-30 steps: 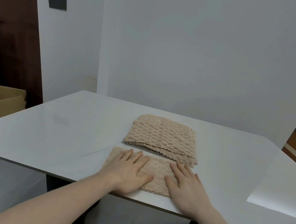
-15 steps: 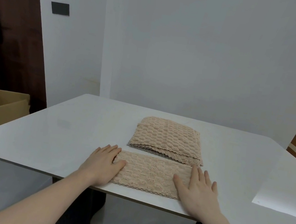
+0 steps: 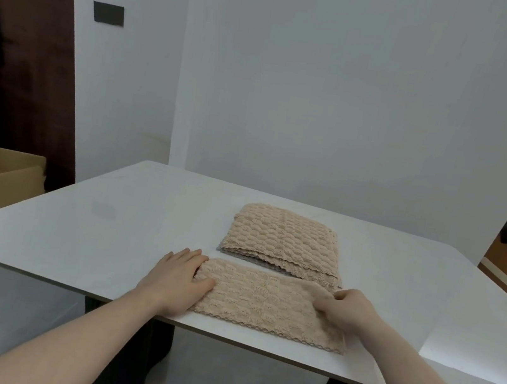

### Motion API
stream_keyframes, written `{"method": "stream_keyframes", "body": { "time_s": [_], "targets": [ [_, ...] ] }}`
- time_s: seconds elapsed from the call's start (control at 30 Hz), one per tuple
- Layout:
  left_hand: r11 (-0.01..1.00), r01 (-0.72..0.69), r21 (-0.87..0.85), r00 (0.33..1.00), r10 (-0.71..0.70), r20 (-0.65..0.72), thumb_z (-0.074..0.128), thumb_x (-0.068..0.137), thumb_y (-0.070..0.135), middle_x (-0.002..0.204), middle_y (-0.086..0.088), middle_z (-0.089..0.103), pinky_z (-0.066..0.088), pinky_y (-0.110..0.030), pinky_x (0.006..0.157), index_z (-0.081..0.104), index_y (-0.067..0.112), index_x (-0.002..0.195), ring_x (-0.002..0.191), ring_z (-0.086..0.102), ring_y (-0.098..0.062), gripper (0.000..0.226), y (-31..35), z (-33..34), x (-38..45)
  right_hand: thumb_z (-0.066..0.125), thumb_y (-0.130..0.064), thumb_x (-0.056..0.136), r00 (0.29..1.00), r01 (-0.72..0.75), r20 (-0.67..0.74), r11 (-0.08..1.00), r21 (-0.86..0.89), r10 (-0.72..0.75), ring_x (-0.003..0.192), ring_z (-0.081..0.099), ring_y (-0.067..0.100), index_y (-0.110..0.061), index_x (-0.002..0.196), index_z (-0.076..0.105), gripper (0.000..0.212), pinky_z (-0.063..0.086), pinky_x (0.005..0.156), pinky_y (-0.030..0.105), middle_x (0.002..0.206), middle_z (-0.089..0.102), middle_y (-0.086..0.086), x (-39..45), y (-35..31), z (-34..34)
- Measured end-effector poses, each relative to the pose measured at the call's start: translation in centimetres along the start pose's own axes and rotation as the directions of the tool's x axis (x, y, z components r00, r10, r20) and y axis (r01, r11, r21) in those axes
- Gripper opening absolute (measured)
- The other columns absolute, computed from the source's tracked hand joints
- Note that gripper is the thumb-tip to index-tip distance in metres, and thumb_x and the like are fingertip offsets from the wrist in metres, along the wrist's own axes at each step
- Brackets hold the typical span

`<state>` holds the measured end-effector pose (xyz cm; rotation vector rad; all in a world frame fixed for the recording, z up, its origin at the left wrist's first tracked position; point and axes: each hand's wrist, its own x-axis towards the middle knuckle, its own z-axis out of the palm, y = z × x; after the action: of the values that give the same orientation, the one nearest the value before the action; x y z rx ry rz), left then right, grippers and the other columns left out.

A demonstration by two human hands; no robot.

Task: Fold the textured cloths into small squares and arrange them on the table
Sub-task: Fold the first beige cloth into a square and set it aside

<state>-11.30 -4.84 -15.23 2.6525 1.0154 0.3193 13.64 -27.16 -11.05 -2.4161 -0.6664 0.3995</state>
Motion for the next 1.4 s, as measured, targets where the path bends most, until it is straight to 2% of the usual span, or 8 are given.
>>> {"method": "stream_keyframes", "body": {
  "time_s": [0.23,0.4,0.6,0.8,0.97,1.2,1.33,1.4],
  "targets": [
    [1.000,-0.005,0.010,1.000,0.005,0.011,0.035,0.095,0.068,0.170,0.007,0.017,0.006,-0.039,0.129,0.027,0.030,0.160,0.157,0.010,-0.014,0.076,0.0,0.0,0.0,0.074,-0.023,0.090,0.987,0.148,-0.119,0.923,0.356,-0.113,0.063,0.067,0.012,-0.017,0.092,0.074,0.006,0.054,0.066,0.033,0.073,0.076,-0.002,-1.8,1.8,1.1],
    [1.000,-0.006,0.015,1.000,0.006,0.011,0.035,0.091,0.075,0.170,0.007,0.017,0.007,-0.040,0.128,0.028,0.031,0.159,0.157,0.010,-0.015,0.081,-0.1,0.0,0.0,0.078,-0.024,0.085,0.995,0.086,-0.081,0.884,0.460,-0.054,0.075,0.078,0.014,-0.024,0.120,0.064,0.038,0.060,0.076,0.035,0.081,0.081,-0.004,-2.1,1.5,0.3],
    [1.000,-0.007,-0.020,1.000,0.007,0.001,0.035,0.089,0.077,0.169,0.008,0.019,0.008,-0.041,0.128,0.030,0.033,0.158,0.157,0.011,-0.014,0.082,-0.2,0.0,-0.1,0.079,-0.020,0.082,1.000,0.009,0.003,0.849,0.528,-0.013,0.089,0.075,0.028,-0.022,0.130,0.060,0.052,0.064,0.082,0.047,0.106,0.072,0.010,-1.8,-1.9,-1.3],
    [1.000,-0.019,-0.018,1.000,0.019,0.001,0.033,0.092,0.074,0.169,0.007,0.018,0.007,-0.041,0.128,0.029,0.034,0.158,0.157,0.010,-0.014,0.078,-0.3,0.1,-0.1,0.073,-0.005,0.087,0.985,0.047,0.097,0.765,0.642,-0.142,0.056,0.066,0.010,-0.009,0.133,0.058,0.048,0.052,0.048,0.021,0.092,0.071,0.008,-2.3,-7.0,-1.1],
    [0.998,-0.017,-0.055,1.000,0.017,-0.005,0.034,0.096,0.066,0.169,0.008,0.019,0.006,-0.038,0.128,0.028,0.033,0.159,0.157,0.010,-0.014,0.071,-0.2,0.0,-0.2,0.075,-0.003,0.085,0.964,0.090,0.135,0.758,0.646,-0.229,0.078,0.075,0.022,-0.011,0.136,0.055,0.056,0.060,0.060,0.027,0.107,0.073,0.018,-3.3,-10.3,2.0],
    [0.950,0.013,-0.313,0.995,-0.043,-0.090,0.049,0.097,0.049,0.157,0.010,0.044,0.030,-0.038,0.120,0.038,0.039,0.153,0.146,0.037,-0.017,0.058,-0.5,-0.7,-0.5,0.075,-0.011,0.079,0.954,0.123,0.161,0.816,0.564,-0.255,0.065,0.075,0.023,-0.017,0.134,0.056,0.059,0.063,0.067,0.036,0.085,0.079,0.011,-4.2,-12.7,6.2],
    [0.890,-0.010,-0.455,0.993,-0.043,-0.107,0.054,0.097,0.039,0.144,0.020,0.052,0.037,-0.033,0.112,0.065,0.038,0.126,0.138,0.046,-0.009,0.030,-0.6,-0.8,-0.3,0.071,-0.008,0.084,0.919,0.103,0.252,0.801,0.590,-0.304,0.068,0.073,0.022,-0.014,0.137,0.052,0.057,0.065,0.078,0.042,0.097,0.076,0.012,-5.0,-12.6,6.6],
    [0.857,-0.010,-0.515,0.994,-0.045,-0.095,0.053,0.097,0.040,0.140,0.023,0.054,0.038,-0.035,0.113,0.074,0.041,0.103,0.133,0.049,-0.005,0.022,-0.6,-0.9,-0.2,0.067,-0.010,0.088,0.910,0.225,0.175,0.801,0.554,-0.376,0.077,0.077,0.017,-0.015,0.133,0.059,0.046,0.065,0.078,0.038,0.111,0.073,0.002,-5.6,-12.0,6.3]
  ]
}}
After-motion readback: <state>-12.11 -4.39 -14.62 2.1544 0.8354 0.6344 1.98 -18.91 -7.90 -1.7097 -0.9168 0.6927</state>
